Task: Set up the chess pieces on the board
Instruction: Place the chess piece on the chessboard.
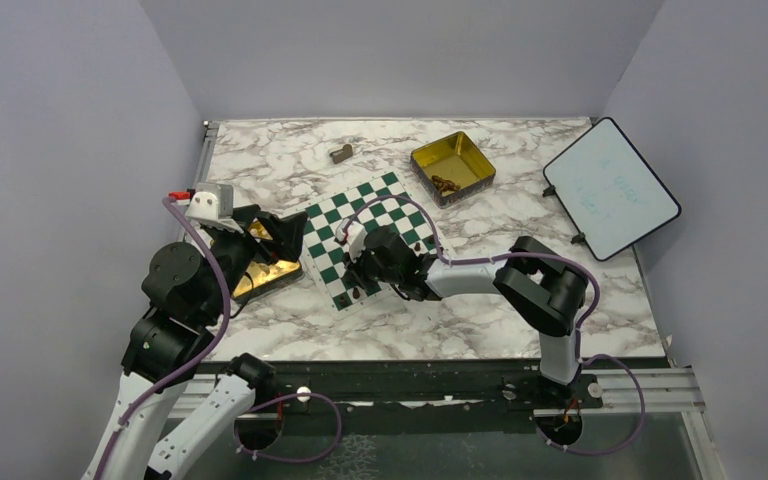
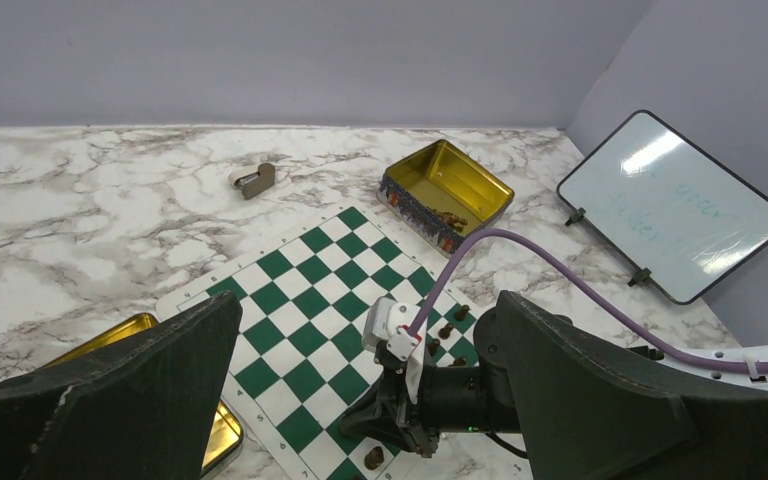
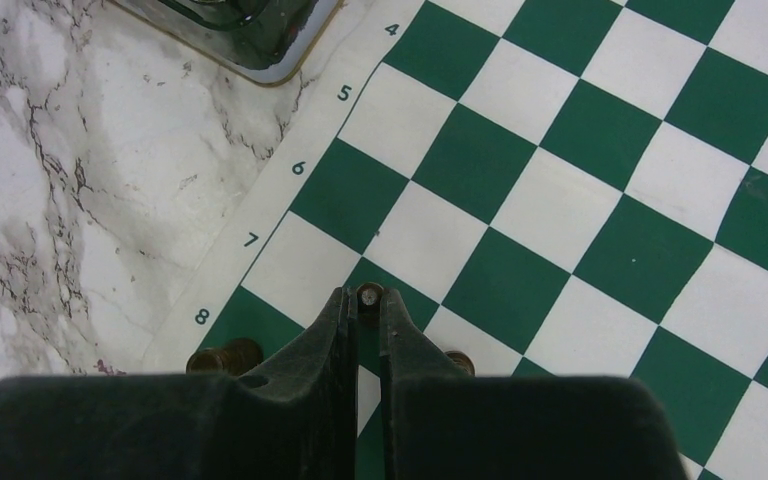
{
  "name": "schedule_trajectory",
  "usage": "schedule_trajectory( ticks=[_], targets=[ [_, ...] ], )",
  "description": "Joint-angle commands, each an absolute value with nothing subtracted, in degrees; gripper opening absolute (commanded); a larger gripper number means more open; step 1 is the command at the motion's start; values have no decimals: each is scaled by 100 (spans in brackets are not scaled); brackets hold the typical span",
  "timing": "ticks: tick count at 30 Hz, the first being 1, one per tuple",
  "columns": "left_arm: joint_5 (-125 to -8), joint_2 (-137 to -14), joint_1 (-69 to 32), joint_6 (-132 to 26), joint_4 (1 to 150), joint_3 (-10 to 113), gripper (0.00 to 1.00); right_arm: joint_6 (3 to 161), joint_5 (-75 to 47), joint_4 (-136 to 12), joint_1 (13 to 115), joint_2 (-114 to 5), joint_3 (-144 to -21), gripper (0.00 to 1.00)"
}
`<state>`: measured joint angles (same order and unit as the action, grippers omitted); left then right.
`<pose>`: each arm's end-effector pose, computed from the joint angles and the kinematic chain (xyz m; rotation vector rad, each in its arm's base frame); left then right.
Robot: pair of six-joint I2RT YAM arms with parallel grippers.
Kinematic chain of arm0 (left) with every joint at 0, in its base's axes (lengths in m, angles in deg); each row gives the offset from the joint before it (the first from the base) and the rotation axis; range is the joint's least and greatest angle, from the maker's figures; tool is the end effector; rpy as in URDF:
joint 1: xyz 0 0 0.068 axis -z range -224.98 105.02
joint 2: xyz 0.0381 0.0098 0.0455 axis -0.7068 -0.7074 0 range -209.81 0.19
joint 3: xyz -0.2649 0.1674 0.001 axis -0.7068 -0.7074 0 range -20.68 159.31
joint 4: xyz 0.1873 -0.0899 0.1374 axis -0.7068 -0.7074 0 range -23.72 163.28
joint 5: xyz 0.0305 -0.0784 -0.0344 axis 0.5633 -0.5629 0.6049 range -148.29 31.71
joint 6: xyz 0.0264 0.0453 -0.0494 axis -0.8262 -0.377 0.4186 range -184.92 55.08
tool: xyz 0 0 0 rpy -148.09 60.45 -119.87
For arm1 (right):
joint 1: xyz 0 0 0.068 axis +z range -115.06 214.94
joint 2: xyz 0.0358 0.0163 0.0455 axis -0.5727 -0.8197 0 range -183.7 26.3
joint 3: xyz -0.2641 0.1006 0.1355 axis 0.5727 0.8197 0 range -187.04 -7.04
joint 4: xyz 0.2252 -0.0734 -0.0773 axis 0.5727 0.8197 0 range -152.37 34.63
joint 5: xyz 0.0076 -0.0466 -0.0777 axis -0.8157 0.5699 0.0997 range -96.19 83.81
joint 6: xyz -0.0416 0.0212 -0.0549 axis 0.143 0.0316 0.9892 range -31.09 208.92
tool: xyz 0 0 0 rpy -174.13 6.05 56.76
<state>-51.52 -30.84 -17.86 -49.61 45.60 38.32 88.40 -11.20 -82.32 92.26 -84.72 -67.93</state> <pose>0.0634 -0.0246 0.4335 0.0692 1.5851 -0.4887 0.2330 0.3729 0.1923 -1.0817 1.8855 0.6876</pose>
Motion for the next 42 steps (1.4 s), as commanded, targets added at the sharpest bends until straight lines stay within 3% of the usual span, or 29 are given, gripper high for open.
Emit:
schedule_trajectory(
  ticks=[1,15,42],
  targets=[
    [-5074,-3049,-1787,-5024,4577,3781,99,8707,-1042,-8210,9260,-8533,-6880,5],
    [-5092,-3040,-1782,-5024,4577,3794,99,8728,-945,-8096,9264,-8497,-6822,7],
    [-5216,-3230,-1782,-4991,4827,3579,99,8556,-653,-7629,9260,-7977,-7131,33]
  ],
)
